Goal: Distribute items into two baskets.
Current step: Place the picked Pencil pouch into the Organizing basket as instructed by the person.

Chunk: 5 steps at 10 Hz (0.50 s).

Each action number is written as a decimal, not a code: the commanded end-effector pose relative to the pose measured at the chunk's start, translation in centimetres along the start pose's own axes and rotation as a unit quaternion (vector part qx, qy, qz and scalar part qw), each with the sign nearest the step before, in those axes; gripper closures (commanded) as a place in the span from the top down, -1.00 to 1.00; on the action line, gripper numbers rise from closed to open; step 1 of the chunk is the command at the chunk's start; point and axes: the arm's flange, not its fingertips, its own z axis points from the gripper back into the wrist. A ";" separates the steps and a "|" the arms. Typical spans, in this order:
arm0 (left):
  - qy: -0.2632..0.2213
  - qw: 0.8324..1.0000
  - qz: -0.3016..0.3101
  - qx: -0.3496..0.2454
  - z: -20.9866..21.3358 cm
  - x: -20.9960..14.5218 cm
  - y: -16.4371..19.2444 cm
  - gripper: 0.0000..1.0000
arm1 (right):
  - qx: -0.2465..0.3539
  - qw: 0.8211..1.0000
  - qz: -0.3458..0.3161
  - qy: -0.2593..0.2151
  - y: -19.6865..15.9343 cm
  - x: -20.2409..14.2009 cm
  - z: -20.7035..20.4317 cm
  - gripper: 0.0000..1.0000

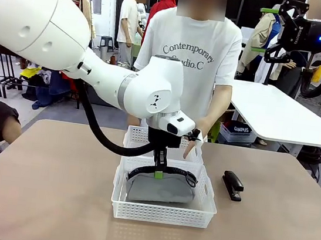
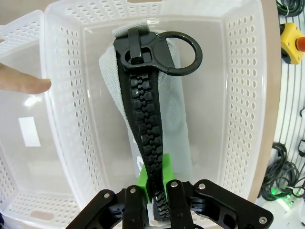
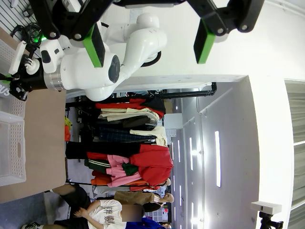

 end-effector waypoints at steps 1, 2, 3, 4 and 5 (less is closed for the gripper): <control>-0.016 1.000 0.010 -0.003 -0.2 -0.6 -0.4 -0.72 | 0.003 1.000 0.000 -0.001 0.2 -0.3 0.1 1.00; -0.015 1.000 0.010 -0.004 -0.2 -0.6 -0.4 -0.33 | 0.003 1.000 0.000 -0.001 0.2 -0.3 0.1 1.00; -0.014 1.000 0.011 -0.003 -0.2 -0.7 -0.3 0.05 | 0.003 1.000 0.000 -0.001 0.2 -0.3 0.1 1.00; -0.013 1.000 0.015 -0.003 -0.1 -0.7 -0.5 0.43 | 0.003 1.000 0.000 -0.001 0.2 -0.3 0.1 1.00; -0.012 1.000 0.019 -0.001 0.1 -0.6 -0.5 0.81 | 0.003 1.000 0.000 -0.001 0.2 -0.3 0.1 1.00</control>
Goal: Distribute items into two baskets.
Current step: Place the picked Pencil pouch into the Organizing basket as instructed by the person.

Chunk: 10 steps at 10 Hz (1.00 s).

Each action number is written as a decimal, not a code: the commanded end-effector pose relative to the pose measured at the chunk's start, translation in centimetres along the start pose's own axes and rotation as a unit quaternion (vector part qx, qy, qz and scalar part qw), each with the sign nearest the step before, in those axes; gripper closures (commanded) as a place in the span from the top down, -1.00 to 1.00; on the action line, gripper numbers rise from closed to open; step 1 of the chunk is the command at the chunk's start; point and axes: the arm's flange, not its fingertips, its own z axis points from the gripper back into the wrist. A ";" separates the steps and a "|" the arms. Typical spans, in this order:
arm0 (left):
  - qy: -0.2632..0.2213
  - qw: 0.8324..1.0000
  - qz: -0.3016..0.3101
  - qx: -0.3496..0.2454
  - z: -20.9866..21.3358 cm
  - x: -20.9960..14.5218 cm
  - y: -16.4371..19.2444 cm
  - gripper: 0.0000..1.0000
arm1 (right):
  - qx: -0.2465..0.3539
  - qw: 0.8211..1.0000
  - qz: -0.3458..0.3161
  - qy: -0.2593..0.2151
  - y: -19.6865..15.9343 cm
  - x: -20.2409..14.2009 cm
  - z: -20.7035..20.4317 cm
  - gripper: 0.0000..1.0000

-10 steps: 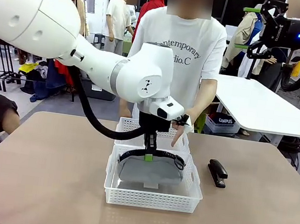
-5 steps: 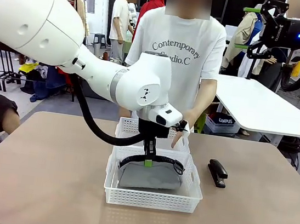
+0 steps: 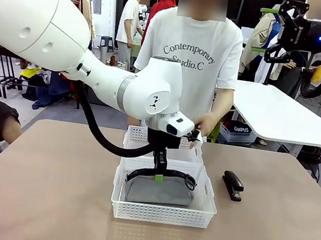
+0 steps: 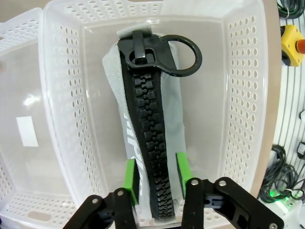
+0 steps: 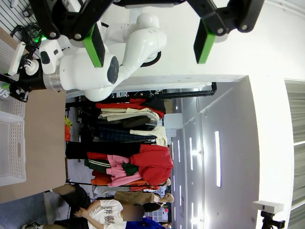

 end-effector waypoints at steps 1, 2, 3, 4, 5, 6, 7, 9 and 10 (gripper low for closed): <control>-0.010 1.000 0.010 0.001 0.5 -0.5 -0.5 1.00 | 0.003 1.000 0.000 -0.001 0.2 -0.3 0.1 1.00; -0.011 1.000 0.011 0.000 0.7 -0.5 -0.6 1.00 | 0.003 1.000 0.000 -0.001 0.2 -0.3 0.1 1.00; -0.008 1.000 0.010 0.002 1.0 -0.5 -0.7 1.00 | 0.003 1.000 0.000 -0.001 0.2 -0.3 0.1 1.00; -0.010 1.000 0.010 0.004 1.3 -0.5 -0.8 1.00 | 0.003 1.000 0.000 -0.001 0.2 -0.3 0.1 1.00; -0.010 1.000 0.011 0.006 1.6 -0.6 -0.9 1.00 | 0.003 1.000 0.000 -0.001 0.2 -0.3 0.1 1.00; -0.010 1.000 0.010 0.007 1.8 -0.6 -1.0 1.00 | 0.003 1.000 0.000 -0.001 0.2 -0.3 0.1 1.00; -0.006 1.000 0.009 0.001 2.1 -0.6 -1.1 1.00 | 0.003 1.000 0.000 -0.001 0.2 -0.3 0.1 1.00; -0.005 1.000 0.005 -0.002 2.7 -0.5 -1.1 1.00 | 0.003 1.000 0.000 -0.001 0.2 -0.3 0.1 1.00; -0.006 1.000 0.009 0.002 3.3 -0.4 -1.2 1.00 | 0.003 1.000 0.000 -0.001 0.2 -0.3 0.1 1.00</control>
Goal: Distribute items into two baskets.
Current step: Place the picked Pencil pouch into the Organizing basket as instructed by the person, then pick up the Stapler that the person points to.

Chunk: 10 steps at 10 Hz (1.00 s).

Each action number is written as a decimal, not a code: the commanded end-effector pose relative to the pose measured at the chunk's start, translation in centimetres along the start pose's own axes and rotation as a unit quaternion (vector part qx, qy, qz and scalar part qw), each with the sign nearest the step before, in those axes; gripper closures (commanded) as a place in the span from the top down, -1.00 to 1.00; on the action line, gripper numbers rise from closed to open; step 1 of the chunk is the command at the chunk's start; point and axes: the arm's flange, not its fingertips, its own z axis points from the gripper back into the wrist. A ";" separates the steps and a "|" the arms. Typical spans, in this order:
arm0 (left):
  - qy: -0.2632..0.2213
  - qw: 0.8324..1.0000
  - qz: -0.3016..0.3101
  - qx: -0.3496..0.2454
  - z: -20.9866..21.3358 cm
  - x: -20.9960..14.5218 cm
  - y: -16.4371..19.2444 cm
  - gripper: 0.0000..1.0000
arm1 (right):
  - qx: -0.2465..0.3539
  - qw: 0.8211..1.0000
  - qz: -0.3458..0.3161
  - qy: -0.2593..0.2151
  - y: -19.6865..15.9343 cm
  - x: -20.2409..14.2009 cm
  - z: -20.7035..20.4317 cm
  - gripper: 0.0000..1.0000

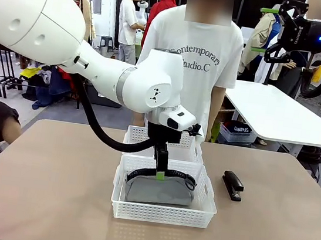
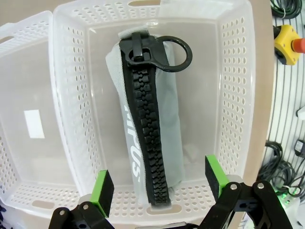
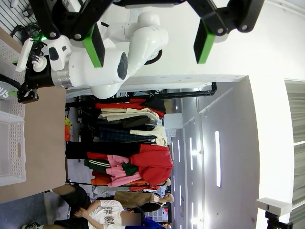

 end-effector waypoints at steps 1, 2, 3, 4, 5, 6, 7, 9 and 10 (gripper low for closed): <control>-0.009 1.000 0.015 -0.002 1.3 -0.2 -0.4 1.00 | 0.003 1.000 0.000 -0.001 0.2 -0.3 0.1 1.00; 0.000 1.000 0.000 0.000 0.0 0.0 0.0 1.00 | 0.003 1.000 0.000 -0.001 0.2 -0.3 0.1 1.00; 0.000 1.000 0.000 0.000 0.0 0.0 0.0 1.00 | 0.003 1.000 0.000 -0.001 0.2 -0.3 0.1 1.00; 0.000 1.000 0.000 0.000 0.0 0.0 0.0 1.00 | 0.003 1.000 0.000 -0.001 0.2 -0.3 0.1 1.00; 0.000 1.000 0.000 0.000 0.0 0.0 0.0 1.00 | 0.003 1.000 0.000 -0.001 0.2 -0.3 0.1 1.00; 0.000 1.000 0.000 0.000 0.0 0.0 0.0 1.00 | 0.003 1.000 0.000 -0.001 0.2 -0.3 0.1 1.00; 0.000 1.000 0.000 0.000 0.0 0.0 0.0 1.00 | 0.003 1.000 0.000 -0.001 0.2 -0.3 0.1 1.00; 0.000 1.000 0.000 0.000 0.0 0.0 0.0 1.00 | 0.003 1.000 0.000 -0.001 0.2 -0.3 0.1 1.00; 0.000 1.000 0.000 0.000 0.0 0.0 0.0 1.00 | 0.003 1.000 0.000 -0.001 0.2 -0.3 0.1 1.00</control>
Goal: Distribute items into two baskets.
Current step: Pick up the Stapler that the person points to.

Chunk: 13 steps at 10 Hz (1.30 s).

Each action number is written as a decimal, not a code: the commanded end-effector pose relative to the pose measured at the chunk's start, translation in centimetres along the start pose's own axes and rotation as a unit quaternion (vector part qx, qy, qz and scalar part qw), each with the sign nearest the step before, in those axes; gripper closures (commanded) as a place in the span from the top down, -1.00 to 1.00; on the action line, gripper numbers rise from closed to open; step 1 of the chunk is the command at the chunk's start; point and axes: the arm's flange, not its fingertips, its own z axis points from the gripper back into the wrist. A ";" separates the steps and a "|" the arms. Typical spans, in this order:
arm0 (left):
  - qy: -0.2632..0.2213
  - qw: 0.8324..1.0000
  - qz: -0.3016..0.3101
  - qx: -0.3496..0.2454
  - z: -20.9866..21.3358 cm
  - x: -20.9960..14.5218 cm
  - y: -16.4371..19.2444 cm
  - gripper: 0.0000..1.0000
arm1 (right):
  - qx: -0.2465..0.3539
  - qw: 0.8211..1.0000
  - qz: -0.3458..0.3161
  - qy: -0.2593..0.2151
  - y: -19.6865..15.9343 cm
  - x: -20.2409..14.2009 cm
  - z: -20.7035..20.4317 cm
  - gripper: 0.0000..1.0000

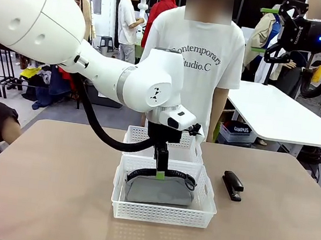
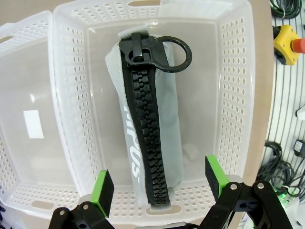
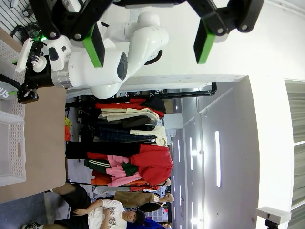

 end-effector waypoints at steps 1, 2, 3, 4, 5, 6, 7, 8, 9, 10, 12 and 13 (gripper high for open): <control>-0.001 1.000 -0.001 0.002 0.2 -0.1 -0.1 1.00 | 0.003 1.000 0.000 -0.001 0.2 -0.3 0.1 1.00; 0.000 1.000 0.000 0.000 0.0 0.0 0.0 1.00 | 0.003 1.000 0.000 -0.001 0.2 -0.3 0.1 1.00; -0.034 0.999 0.012 -0.016 1.9 -1.1 -0.2 1.00 | 0.003 1.000 0.000 -0.001 0.2 -0.3 0.1 1.00; -0.050 0.998 0.016 -0.016 4.1 -2.3 -0.8 1.00 | 0.003 1.000 0.000 -0.001 0.2 -0.3 0.1 1.00; -0.072 0.996 0.039 -0.019 5.4 -2.7 -1.1 1.00 | 0.003 1.000 0.000 -0.001 0.2 -0.3 0.1 1.00; -0.094 0.993 0.053 -0.038 7.8 -4.8 -1.8 1.00 | 0.003 1.000 0.000 -0.001 0.2 -0.3 0.1 1.00; -0.105 0.990 0.081 -0.040 8.9 -5.2 -2.5 1.00 | 0.003 1.000 0.000 -0.001 0.2 -0.3 0.1 1.00; -0.131 0.984 0.095 -0.078 10.5 -6.5 -3.2 1.00 | 0.003 1.000 0.000 -0.001 0.2 -0.3 0.1 1.00; -0.150 0.979 0.111 -0.079 11.8 -7.6 -3.6 1.00 | 0.003 1.000 0.000 -0.001 0.2 -0.3 0.1 1.00; -0.174 0.972 0.134 -0.082 12.9 -8.8 -4.3 1.00 | 0.003 1.000 0.000 -0.001 0.2 -0.3 0.1 1.00; -0.190 0.963 0.173 -0.081 14.1 -11.3 -5.0 1.00 | 0.003 1.000 0.000 -0.001 0.2 -0.3 0.1 1.00; -0.186 0.963 0.179 -0.069 14.5 -11.9 -5.3 1.00 | 0.003 1.000 0.000 -0.001 0.2 -0.3 0.1 1.00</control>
